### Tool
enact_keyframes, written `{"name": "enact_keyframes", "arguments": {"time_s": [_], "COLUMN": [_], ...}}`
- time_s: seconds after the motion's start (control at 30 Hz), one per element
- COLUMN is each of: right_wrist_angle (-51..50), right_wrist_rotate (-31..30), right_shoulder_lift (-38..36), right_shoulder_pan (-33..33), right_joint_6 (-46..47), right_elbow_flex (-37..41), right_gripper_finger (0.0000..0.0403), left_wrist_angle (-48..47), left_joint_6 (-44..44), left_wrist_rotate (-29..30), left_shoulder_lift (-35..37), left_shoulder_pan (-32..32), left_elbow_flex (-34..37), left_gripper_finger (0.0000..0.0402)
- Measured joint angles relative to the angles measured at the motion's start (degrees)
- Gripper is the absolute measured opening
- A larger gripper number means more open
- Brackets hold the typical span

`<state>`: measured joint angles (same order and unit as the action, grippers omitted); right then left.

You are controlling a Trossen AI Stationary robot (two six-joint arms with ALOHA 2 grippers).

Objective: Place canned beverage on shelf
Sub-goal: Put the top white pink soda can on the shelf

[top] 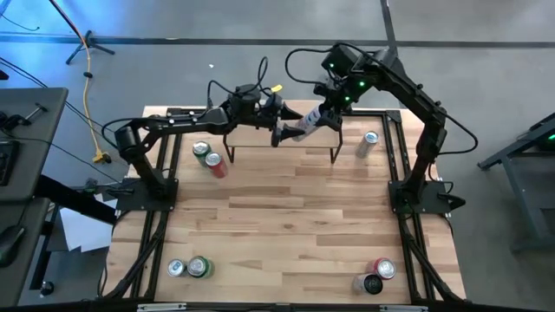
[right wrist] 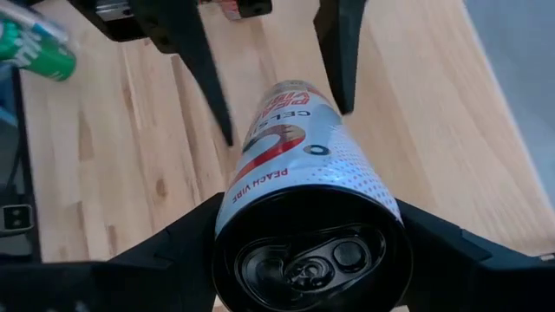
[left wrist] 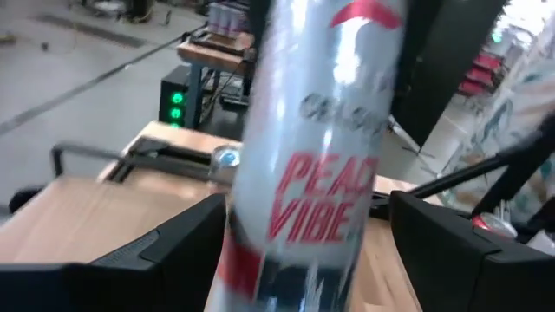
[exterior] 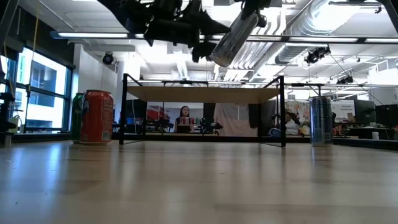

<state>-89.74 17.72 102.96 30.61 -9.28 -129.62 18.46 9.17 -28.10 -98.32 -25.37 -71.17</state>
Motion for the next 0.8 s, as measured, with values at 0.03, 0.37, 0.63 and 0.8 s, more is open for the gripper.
{"name": "enact_keyframes", "arguments": {"time_s": [0.03, 0.37, 0.63, 0.8], "right_wrist_angle": [-0.01, 0.16, 0.68, 1.24], "right_wrist_rotate": [0.45, 1.41, 1.68, 0.27], "right_shoulder_lift": [0.00, 0.04, 0.04, 0.17], "right_shoulder_pan": [-0.02, 0.04, 0.02, 0.34], "right_joint_6": [0.08, 0.06, -0.65, -0.56], "right_elbow_flex": [0.00, 0.07, 0.07, -1.56], "right_gripper_finger": [0.0259, 0.0259, 0.0260, 0.0260], "left_wrist_angle": [-0.42, -1.01, -2.55, -3.89], "left_joint_6": [-1.31, -4.06, -3.87, -4.43], "left_wrist_rotate": [0.09, 0.28, -0.17, -0.79], "left_shoulder_lift": [-0.26, -2.49, -1.99, -1.01], "left_shoulder_pan": [0.37, 1.36, 0.53, -1.57], "left_elbow_flex": [-0.67, -3.35, -3.44, -3.46], "left_gripper_finger": [0.0290, 0.0266, 0.0133, 0.0133]}}
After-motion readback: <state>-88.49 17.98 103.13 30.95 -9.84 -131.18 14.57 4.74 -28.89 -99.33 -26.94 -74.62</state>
